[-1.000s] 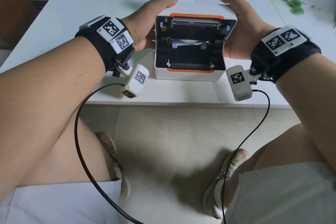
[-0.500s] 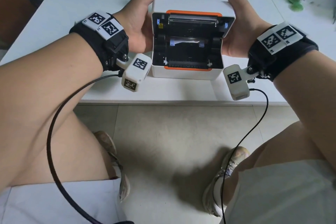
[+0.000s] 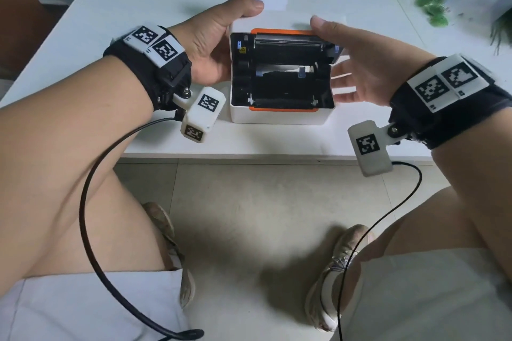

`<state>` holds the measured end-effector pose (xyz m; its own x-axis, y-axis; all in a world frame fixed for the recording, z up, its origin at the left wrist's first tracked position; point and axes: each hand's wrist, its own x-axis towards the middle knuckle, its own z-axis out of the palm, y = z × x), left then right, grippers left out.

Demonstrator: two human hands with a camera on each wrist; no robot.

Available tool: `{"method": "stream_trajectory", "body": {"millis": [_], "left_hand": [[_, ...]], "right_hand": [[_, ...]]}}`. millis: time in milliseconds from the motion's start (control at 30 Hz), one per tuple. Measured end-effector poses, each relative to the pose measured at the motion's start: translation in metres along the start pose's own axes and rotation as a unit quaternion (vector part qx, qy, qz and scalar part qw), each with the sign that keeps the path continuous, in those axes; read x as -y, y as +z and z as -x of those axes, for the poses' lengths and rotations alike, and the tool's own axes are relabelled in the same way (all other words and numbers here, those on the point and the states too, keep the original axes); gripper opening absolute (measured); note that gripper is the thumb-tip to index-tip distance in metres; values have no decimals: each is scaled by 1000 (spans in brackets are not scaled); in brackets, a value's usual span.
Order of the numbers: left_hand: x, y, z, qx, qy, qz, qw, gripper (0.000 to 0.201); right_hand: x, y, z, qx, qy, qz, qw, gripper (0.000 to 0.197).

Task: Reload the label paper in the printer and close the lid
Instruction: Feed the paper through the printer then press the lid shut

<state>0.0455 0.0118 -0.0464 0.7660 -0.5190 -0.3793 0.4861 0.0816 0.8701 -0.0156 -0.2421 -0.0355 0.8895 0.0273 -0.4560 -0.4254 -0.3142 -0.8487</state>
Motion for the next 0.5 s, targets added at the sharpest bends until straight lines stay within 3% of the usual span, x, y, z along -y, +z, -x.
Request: {"method": "stream_trajectory", "body": {"millis": [33,100,167,267,367,467,500], "left_hand": [[0,1,1,-4,2,-4,1000,29],[0,2,2,-13,4,-8,1000,32],[1,1,2,-21,1,3,1000,48],[3,0,2,-20,-1,5,1000,70],[4,-2,2,-16,-2,-3,1000,54],[3,-2,3,-27,6,-18,999,36],[3,-2,4,-30,11,-28,999,34]], "right_hand": [[0,2,3,-6,10,5,1000,61],[0,5,7,-28,26,7,999,70],[1,9,9,-42,29,4,999,80],[2,13,11,-59,24,-13,998,79],[3,16,9,-74,14,-31,997,79],[2,16,3,-87,7,-39,995,106],[2,16,1,-86,5,-46,995,106]]}}
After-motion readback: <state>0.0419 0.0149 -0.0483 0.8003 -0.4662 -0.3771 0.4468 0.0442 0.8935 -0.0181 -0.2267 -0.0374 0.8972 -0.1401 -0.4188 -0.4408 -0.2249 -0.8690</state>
